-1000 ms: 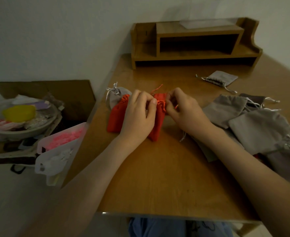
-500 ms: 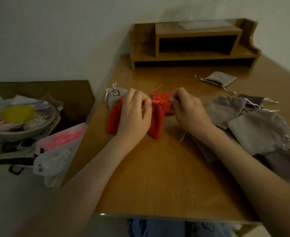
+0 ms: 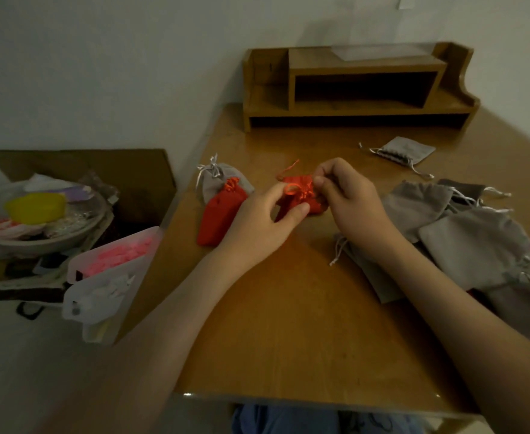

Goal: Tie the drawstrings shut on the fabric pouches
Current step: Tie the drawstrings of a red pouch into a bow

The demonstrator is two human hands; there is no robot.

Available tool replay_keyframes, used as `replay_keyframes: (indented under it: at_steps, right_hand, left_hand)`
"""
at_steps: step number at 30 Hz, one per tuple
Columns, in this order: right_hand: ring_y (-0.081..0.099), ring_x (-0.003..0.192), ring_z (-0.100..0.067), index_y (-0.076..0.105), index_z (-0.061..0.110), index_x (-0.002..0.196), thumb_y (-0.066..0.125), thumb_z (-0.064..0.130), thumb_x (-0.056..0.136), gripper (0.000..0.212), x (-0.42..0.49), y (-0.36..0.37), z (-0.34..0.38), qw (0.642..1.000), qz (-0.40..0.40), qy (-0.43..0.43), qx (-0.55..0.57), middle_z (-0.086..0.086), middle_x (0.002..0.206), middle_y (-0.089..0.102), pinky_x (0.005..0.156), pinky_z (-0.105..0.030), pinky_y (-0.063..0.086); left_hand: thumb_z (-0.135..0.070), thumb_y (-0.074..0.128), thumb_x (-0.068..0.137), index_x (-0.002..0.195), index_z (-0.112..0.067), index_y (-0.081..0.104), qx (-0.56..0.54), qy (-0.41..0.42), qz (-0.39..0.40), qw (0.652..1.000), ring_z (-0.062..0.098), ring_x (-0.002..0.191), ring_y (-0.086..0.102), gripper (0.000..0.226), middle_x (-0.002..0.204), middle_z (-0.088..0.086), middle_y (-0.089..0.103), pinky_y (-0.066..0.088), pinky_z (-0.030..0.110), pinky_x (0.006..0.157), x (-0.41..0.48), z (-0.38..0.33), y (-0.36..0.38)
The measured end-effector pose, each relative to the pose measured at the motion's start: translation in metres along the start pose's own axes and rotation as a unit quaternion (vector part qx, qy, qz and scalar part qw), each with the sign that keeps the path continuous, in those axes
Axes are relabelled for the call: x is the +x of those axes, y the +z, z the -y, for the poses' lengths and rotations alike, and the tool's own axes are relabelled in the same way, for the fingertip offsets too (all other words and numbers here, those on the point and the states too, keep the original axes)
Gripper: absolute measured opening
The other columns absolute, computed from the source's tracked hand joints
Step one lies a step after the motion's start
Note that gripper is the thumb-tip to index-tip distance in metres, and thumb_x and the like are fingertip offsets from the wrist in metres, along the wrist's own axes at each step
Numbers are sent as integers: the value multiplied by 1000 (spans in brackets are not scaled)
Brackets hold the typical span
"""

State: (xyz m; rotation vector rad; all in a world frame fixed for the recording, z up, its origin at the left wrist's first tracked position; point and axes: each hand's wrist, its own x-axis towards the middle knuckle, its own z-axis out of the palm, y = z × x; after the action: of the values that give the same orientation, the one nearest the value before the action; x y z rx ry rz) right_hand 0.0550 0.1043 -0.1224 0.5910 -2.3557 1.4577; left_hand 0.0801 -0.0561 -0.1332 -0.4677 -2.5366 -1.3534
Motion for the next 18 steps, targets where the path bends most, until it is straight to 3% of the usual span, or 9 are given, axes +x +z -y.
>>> replay_keyframes:
  at_steps: [2,4,7,9,11,14,16,18]
  right_hand:
    - [56,79,-3,57,13,102,47,14,99,10,1,0,-1,1000,8,3,4,9,89,59,70,-21,47]
    - [53,99,-1,54,21,122,43,24,101,24,2,2,-4,997,46,-6,-56,7,111,60,85,-17,43]
    - [34,131,-26,36,33,143,33,42,102,42,3,6,-12,954,143,38,-261,-2,147,38,107,-44,27]
    - [24,138,-30,40,33,141,32,44,101,42,3,9,-14,929,176,91,-313,-1,155,24,110,-47,20]
    - [27,137,-32,52,25,133,32,42,102,40,4,10,-11,936,172,112,-287,-4,154,27,111,-47,22]
    - [45,123,-29,57,15,128,35,38,102,41,4,8,-6,955,150,115,-231,-9,137,48,103,-43,37]
    - [52,106,-24,59,15,117,41,36,100,33,3,7,-6,955,141,112,-237,-9,117,55,87,-33,43]
    - [50,93,-18,53,17,101,53,32,96,16,3,7,-8,955,124,105,-248,-2,103,53,75,-26,39]
  left_hand:
    - [-37,62,90,94,-24,62,21,14,-41,999,2,68,55,14,75,-11,59,37,16,59,-1,-7,-3]
    - [-42,62,88,87,-19,58,64,18,-99,993,8,72,54,23,75,-9,56,42,21,66,-1,-10,-10]
    - [-48,54,86,96,-20,52,257,-37,-136,956,18,102,48,29,98,-5,53,37,38,93,0,-10,-26]
    - [-46,51,85,115,-15,50,367,-109,-116,916,25,116,46,43,118,4,53,33,41,99,1,-7,-36]
    - [-46,50,86,127,-8,42,406,-160,-96,894,28,114,51,57,121,10,55,36,41,98,2,-4,-40]
    - [-51,49,88,140,-4,26,425,-189,-74,882,31,113,53,73,124,14,54,39,42,98,-1,0,-36]
    - [-57,43,91,142,-5,19,402,-188,-68,894,33,120,48,77,133,18,48,37,43,100,-4,4,-30]
    - [-60,33,94,141,-5,16,357,-198,-59,911,35,125,40,74,138,21,40,32,44,103,-5,8,-24]
